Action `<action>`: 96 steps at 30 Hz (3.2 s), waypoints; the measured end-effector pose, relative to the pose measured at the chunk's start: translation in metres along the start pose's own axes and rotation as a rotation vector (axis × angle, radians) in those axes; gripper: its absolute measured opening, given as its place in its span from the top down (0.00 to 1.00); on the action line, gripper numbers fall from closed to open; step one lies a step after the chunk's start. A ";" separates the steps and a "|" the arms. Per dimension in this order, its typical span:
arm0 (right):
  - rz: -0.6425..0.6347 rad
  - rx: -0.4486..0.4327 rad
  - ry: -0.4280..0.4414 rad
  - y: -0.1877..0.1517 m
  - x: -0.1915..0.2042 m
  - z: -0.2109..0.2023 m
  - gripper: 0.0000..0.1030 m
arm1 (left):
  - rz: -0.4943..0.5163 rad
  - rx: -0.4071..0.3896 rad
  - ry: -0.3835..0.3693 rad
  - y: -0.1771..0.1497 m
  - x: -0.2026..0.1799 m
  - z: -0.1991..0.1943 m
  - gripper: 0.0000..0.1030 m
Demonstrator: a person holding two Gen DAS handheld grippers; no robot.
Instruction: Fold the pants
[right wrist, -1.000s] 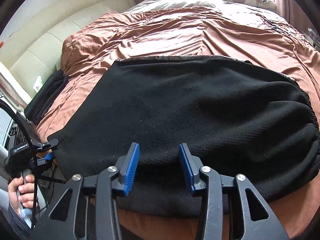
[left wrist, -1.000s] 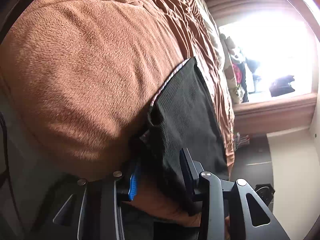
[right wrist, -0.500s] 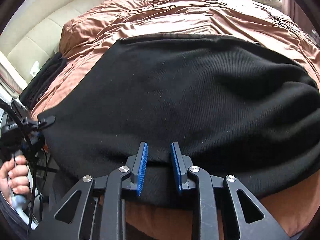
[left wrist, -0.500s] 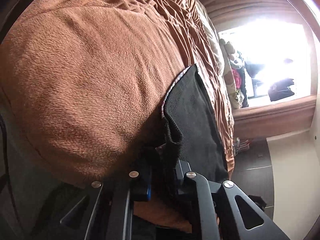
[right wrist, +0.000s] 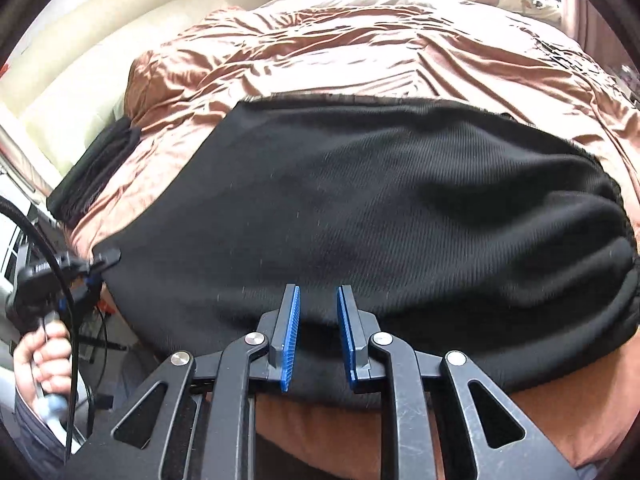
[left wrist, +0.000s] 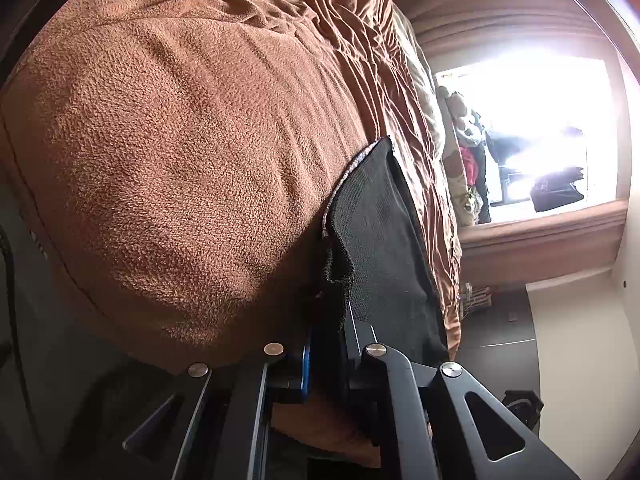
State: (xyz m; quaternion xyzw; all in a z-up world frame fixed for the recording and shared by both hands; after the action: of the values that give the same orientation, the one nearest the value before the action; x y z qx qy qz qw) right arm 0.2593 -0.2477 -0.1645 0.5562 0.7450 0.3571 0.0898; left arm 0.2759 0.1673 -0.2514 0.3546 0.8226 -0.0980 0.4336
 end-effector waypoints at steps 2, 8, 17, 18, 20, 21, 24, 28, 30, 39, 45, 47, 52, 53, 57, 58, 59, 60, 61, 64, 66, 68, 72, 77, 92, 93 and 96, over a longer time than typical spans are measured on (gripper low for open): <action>-0.002 -0.008 -0.001 0.005 0.002 0.001 0.84 | -0.006 0.000 -0.001 0.000 0.000 0.001 0.90; 0.025 0.023 -0.019 0.023 -0.001 0.030 0.84 | -0.033 0.000 0.004 0.000 0.001 0.002 0.90; 0.080 0.091 -0.115 0.051 -0.025 0.073 0.84 | -0.114 -0.008 0.016 -0.003 0.009 0.006 0.90; 0.081 0.095 -0.121 0.055 -0.027 0.077 0.84 | -0.117 -0.008 0.019 -0.003 0.009 0.006 0.90; 0.085 0.103 -0.132 0.063 -0.032 0.085 0.84 | -0.119 -0.012 0.025 -0.003 0.008 0.006 0.90; 0.086 0.105 -0.135 0.067 -0.033 0.089 0.84 | -0.118 -0.016 0.030 -0.003 0.007 0.006 0.90; 0.080 0.111 -0.144 0.080 -0.037 0.100 0.84 | -0.131 -0.024 0.035 -0.004 0.007 0.008 0.90; 0.059 0.115 -0.160 0.096 -0.037 0.112 0.84 | -0.160 -0.019 0.036 -0.003 0.009 0.009 0.90; 0.055 0.119 -0.163 0.104 -0.040 0.119 0.84 | -0.177 -0.020 0.038 -0.003 0.010 0.010 0.90; 0.076 0.106 -0.159 0.132 -0.053 0.141 0.87 | -0.169 -0.039 0.072 -0.005 0.005 0.009 0.89; 0.093 0.093 -0.162 0.146 -0.064 0.153 0.87 | -0.171 -0.037 0.065 -0.002 0.005 0.013 0.89; 0.096 0.096 -0.161 0.149 -0.064 0.156 0.87 | -0.167 -0.043 0.073 -0.001 0.004 0.013 0.89; 0.108 0.119 -0.146 0.148 -0.062 0.152 0.87 | -0.152 -0.053 0.073 -0.001 0.001 0.010 0.89; 0.113 0.123 -0.135 0.146 -0.061 0.148 0.87 | -0.152 -0.053 0.066 -0.001 0.001 0.009 0.89; 0.115 0.116 -0.079 0.131 -0.050 0.129 0.87 | -0.137 -0.056 0.041 0.001 -0.001 0.006 0.90; 0.118 0.114 -0.068 0.125 -0.047 0.123 0.87 | -0.136 -0.055 0.031 0.002 0.000 0.006 0.90; 0.121 0.114 -0.057 0.120 -0.046 0.119 0.87 | -0.135 -0.053 0.025 0.002 0.000 0.006 0.90; 0.124 0.115 -0.043 0.112 -0.042 0.114 0.87 | -0.132 -0.051 0.015 0.002 -0.001 0.006 0.90; 0.124 0.114 -0.038 0.106 -0.038 0.110 0.87 | -0.126 -0.051 0.005 0.003 -0.002 0.005 0.90; 0.125 0.113 -0.027 0.086 -0.031 0.100 0.87 | -0.102 -0.052 -0.017 0.005 -0.008 0.002 0.90; 0.128 0.111 -0.029 0.072 -0.028 0.092 0.87 | -0.088 -0.055 -0.030 0.007 -0.013 0.000 0.91; 0.138 0.109 -0.023 0.061 -0.026 0.087 0.87 | -0.079 -0.057 -0.038 0.008 -0.018 -0.001 0.91; 0.140 0.109 -0.020 0.038 -0.023 0.073 0.87 | -0.061 -0.057 -0.054 0.011 -0.027 -0.001 0.91; 0.130 0.096 -0.001 0.014 -0.013 0.055 0.87 | -0.042 -0.063 -0.072 0.015 -0.038 -0.002 0.91; 0.198 0.067 0.145 -0.033 -0.010 0.014 0.97 | 0.163 -0.067 -0.216 0.011 -0.142 -0.012 0.92; 0.206 0.057 0.150 -0.032 -0.014 0.008 0.97 | 0.173 -0.066 -0.223 0.010 -0.149 -0.012 0.92; 0.219 0.021 0.168 -0.029 -0.025 -0.012 0.97 | 0.215 -0.059 -0.242 0.007 -0.173 -0.010 0.92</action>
State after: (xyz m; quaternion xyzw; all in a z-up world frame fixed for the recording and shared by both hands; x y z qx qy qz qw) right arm 0.2396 -0.2789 -0.1809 0.6031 0.6886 0.4022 -0.0184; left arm 0.3386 0.0910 -0.1082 0.4133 0.7240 -0.0688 0.5479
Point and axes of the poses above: each gripper's, at about its wrist camera, not at the fingertips, and z roughly the way its jaws point, x to its left, y to its top, the point moved 7 cm from there along z, roughly the way its jaws point, and after that the axes turned 6 degrees about y, right-handed, at the moved point
